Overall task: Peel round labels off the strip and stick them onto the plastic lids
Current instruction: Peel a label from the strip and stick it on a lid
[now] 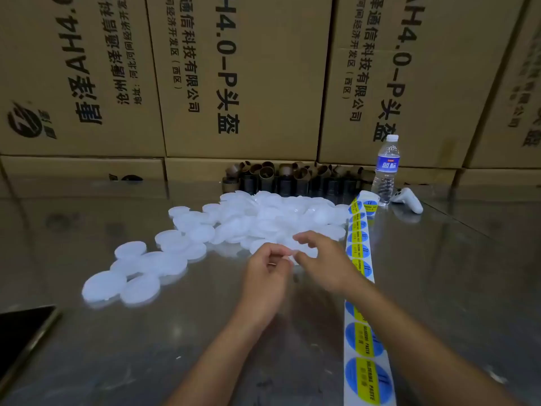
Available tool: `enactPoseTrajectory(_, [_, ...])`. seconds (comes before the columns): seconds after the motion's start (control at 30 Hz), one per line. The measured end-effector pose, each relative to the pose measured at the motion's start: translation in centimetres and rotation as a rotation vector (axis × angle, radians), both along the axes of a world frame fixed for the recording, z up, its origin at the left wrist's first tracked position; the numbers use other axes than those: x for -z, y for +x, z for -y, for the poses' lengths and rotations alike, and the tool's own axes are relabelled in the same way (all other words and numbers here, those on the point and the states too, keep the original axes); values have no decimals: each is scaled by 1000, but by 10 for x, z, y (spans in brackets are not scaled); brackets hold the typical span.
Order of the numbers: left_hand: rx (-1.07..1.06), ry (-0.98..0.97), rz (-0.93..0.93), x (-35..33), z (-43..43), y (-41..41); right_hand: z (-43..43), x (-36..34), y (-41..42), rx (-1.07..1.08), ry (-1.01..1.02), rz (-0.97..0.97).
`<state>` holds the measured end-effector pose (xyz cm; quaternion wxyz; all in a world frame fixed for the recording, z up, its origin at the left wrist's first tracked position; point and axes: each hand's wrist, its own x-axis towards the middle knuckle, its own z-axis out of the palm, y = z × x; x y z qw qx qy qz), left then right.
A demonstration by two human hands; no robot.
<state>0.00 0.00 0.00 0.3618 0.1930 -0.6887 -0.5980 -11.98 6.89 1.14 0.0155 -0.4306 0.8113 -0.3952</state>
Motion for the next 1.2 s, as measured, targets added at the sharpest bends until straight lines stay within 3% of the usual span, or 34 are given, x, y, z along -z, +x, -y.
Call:
enactPoseTrajectory(0.2, [-55, -36, 108, 12, 26, -27, 14, 25, -21, 48, 244, -162])
enactPoseTrajectory(0.47, [-115, -41, 83, 15, 39, -47, 2, 25, -26, 97, 122, -304])
enactPoseTrajectory(0.73, [-112, -64, 61, 16, 37, -43, -13, 19, -19, 5, 65, -29])
enactPoseTrajectory(0.9, [-61, -16, 6, 13, 33, -37, -25, 11, -10, -65, -393, 258])
enactPoseTrajectory(1.03, [126, 63, 2, 12, 26, -35, -28, 4, -3, -188, -651, 725])
enactPoseTrajectory(1.1, [197, 96, -6, 11, 25, -35, -27, 2, 2, -253, -669, 832])
enactPoseTrajectory(1.2, [219, 175, -75, 7, 26, -35, -27, 1, 4, -241, -551, 770])
